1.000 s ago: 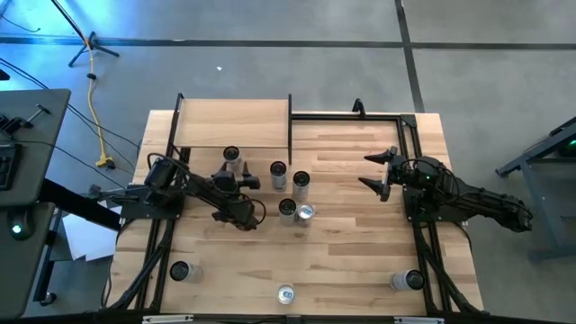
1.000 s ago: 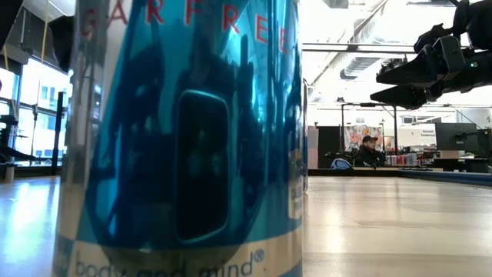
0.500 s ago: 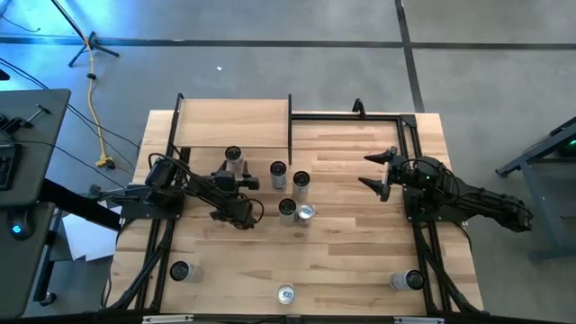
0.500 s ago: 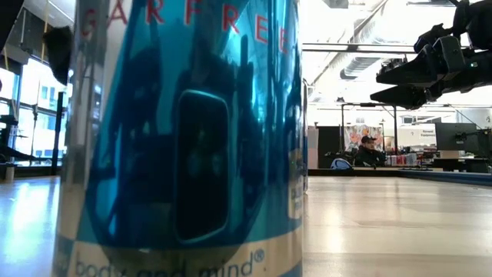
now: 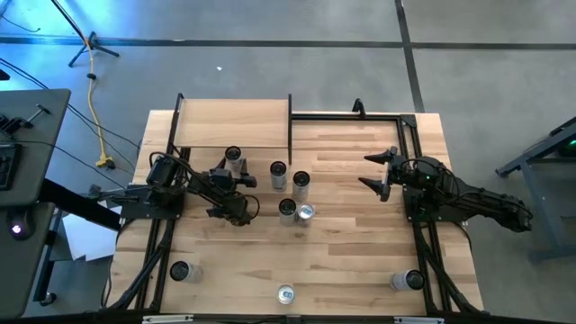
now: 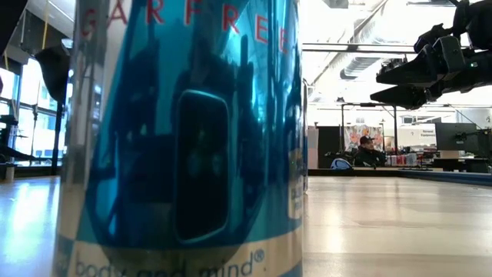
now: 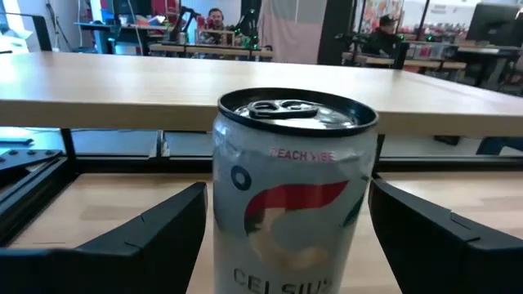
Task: Place canned beverage on shelf
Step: Put the top white pink soda can on the shelf
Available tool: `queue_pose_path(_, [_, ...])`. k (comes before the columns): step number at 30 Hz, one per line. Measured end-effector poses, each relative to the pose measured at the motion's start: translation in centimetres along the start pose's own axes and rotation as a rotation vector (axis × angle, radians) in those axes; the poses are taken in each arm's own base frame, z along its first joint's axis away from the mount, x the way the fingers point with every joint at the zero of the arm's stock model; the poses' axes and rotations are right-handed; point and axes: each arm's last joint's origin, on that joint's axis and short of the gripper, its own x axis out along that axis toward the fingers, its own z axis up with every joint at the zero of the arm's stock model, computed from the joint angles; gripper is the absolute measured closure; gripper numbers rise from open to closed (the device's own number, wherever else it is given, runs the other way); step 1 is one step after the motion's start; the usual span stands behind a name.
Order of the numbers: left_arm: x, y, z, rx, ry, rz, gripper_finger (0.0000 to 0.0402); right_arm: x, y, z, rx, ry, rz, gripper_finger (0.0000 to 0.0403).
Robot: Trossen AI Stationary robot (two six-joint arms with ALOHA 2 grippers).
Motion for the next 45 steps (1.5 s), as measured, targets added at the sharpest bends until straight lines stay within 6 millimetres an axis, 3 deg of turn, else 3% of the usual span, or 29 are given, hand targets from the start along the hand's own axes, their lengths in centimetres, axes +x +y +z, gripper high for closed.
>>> queue_pose_path(22, [1.1,0.4,-1.3,-0.065,-0.043,-0.025,0.0094,0.0,0.0,0.0,0.0,0.001,0.0,0.0016])
queue_pose_path(26, [1.1,0.4,-1.3,-0.065,-0.042,-0.024,0.0117,0.0,0.0,0.0,0.0,0.0,0.0,0.0016])
queue_pose_path(34, [1.1,0.3,-1.3,-0.07,-0.043,-0.025,0.0204,0.0,0.0,0.0,0.0,0.0,0.0,0.0016])
queue_pose_path(45, [0.8,0.3,-1.4,-0.08,-0.041,-0.037,0.0194,0.0,0.0,0.0,0.0,0.001,0.0,0.0016])
